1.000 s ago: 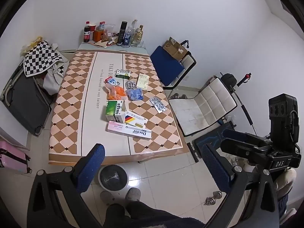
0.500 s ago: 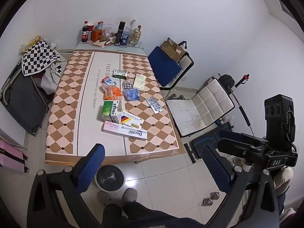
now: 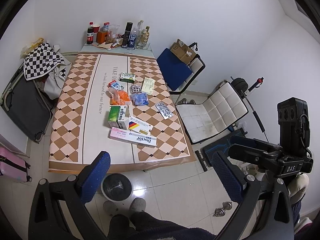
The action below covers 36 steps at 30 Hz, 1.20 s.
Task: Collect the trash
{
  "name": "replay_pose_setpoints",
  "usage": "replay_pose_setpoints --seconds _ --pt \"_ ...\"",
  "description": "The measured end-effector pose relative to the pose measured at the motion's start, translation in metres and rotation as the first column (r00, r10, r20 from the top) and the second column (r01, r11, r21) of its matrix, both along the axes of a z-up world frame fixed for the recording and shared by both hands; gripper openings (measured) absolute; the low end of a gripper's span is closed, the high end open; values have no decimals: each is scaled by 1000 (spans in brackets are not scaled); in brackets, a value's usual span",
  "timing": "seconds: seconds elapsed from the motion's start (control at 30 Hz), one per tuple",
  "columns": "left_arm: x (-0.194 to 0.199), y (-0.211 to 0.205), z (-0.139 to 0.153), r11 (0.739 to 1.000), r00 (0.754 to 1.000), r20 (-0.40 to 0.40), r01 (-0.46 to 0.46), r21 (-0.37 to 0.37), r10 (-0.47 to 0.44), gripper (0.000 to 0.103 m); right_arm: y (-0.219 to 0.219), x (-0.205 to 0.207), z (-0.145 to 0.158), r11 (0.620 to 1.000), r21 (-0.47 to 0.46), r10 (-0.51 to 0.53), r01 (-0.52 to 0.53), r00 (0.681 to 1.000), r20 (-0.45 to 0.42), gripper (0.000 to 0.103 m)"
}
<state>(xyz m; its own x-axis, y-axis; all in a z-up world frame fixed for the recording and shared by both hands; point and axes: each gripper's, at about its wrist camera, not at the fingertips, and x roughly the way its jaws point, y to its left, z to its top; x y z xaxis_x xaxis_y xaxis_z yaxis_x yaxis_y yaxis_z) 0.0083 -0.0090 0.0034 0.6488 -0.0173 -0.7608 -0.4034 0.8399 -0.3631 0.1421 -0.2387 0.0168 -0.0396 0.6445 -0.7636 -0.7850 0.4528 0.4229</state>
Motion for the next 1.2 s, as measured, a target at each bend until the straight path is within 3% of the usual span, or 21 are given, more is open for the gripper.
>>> replay_pose_setpoints --seconds 1.2 --pt "5 -6 -7 1000 1000 -1 8 -9 -8 103 6 1 -4 1000 -2 3 -3 1000 -11 103"
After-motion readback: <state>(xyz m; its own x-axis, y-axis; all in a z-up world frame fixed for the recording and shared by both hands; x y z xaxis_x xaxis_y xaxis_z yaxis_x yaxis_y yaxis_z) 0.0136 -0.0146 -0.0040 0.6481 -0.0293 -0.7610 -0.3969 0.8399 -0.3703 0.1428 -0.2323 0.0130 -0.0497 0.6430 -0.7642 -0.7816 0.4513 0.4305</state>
